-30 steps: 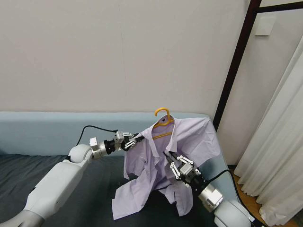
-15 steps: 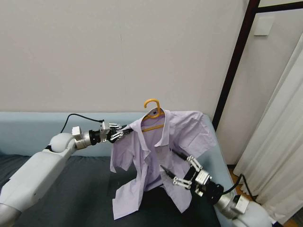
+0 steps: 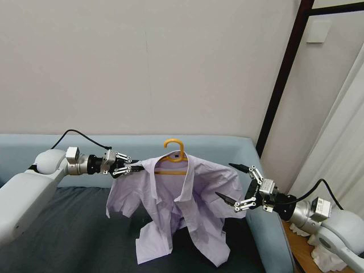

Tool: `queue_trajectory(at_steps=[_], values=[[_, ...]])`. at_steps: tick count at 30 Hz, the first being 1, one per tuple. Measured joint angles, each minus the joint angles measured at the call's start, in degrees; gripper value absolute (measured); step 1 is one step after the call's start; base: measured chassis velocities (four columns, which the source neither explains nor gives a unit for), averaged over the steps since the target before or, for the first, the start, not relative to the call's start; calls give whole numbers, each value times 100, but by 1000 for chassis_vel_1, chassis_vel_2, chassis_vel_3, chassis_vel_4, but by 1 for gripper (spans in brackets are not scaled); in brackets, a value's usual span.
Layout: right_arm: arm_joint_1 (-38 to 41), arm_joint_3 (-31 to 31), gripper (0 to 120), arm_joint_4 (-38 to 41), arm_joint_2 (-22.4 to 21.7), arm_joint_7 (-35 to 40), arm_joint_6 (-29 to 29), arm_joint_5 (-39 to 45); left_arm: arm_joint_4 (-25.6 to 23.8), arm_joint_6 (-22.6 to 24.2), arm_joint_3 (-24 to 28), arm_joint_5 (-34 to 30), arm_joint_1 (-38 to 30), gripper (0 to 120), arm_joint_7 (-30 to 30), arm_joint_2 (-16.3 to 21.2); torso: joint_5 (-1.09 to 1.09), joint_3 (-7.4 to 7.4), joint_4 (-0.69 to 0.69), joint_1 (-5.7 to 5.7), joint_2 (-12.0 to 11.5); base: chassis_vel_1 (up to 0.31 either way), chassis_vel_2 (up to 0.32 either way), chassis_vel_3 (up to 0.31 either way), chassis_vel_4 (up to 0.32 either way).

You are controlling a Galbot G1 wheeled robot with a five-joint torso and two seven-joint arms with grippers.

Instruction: Pick up the clothes from the sofa and hang them on the clothes hanger.

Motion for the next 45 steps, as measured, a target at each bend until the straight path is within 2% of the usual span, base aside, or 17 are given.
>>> queue_trajectory(at_steps=[4, 11, 15, 17, 20, 21, 25, 26, 31, 32, 35, 39, 41, 42, 45], values=[[45, -66, 100, -113, -32, -6, -197, -145, 9, 30, 122, 210, -100, 7, 185, -140, -1, 0, 1, 0, 0, 0, 0, 0, 0], [74, -100, 97, -508, 16, -859, -399, -220, 317, 30, 398, 462, -372, 7, 410, -614, 1, 1, -2, 0, 0, 0, 0, 0, 0], [135, -106, 81, -677, 111, -1211, -428, -356, 465, 30, 513, 628, -502, 7, 563, -790, 0, 1, 2, 0, 0, 0, 0, 0, 0], [138, -106, 81, -688, 122, -1234, -431, -371, 479, 30, 523, 642, -513, 7, 574, -805, 0, 1, 2, 0, 0, 0, 0, 0, 0], [143, -114, 63, -715, 183, -1302, -440, -457, 558, 30, 596, 680, -585, 7, 615, -897, -1, 1, 2, 0, 0, 0, 0, 0, 0], [143, -114, 63, -715, 183, -1302, -440, -457, 558, 30, 596, 680, -585, 7, 615, -897, -1, 1, 2, 0, 0, 0, 0, 0, 0], [111, -129, 45, -760, 323, -1404, -464, -667, 582, 59, 729, 678, -675, 7, 659, -999, 0, 1, 0, 0, 0, 0, 0, 0, 0], [111, -129, 45, -760, 323, -1404, -464, -667, 582, 59, 729, 678, -675, 7, 659, -999, 0, 1, 0, 0, 0, 0, 0, 0, 0], [98, -109, 25, -837, 391, -1484, -464, -700, 550, 83, 787, 655, -696, 7, 702, -1001, -1, 1, 1, 0, 0, 0, 0, 0, 0], [98, -109, 25, -837, 391, -1484, -464, -700, 550, 83, 787, 655, -696, 7, 702, -1001, -1, 1, 1, 0, 0, 0, 0, 0, 0], [93, -87, 10, -857, 419, -1574, -463, -698, 519, 85, 800, 632, -708, 7, 730, -979, -1, 1, 1, 0, 0, 0, 0, 0, 0], [81, -77, 7, -860, 428, -1599, -462, -605, 516, -23, 806, 569, -712, 7, 740, -961, -1, 1, 1, 0, 0, 0, 0, 0, 0], [79, -59, 7, -848, 412, -1718, -493, -405, 552, -399, 814, 432, -712, 7, 674, -950, -1, 1, 1, 0, 0, 0, 0, 0, 0], [79, -59, 7, -848, 412, -1718, -493, -405, 552, -399, 814, 432, -712, 7, 674, -950, -1, 1, 1, 0, 0, 0, 0, 0, 0], [79, -32, 7, -791, 356, -1785, -579, -236, 609, -782, 793, 233, -715, 21, 631, -944, -2, 1, 0, 0, 0, 0, 0, 0, 0]])
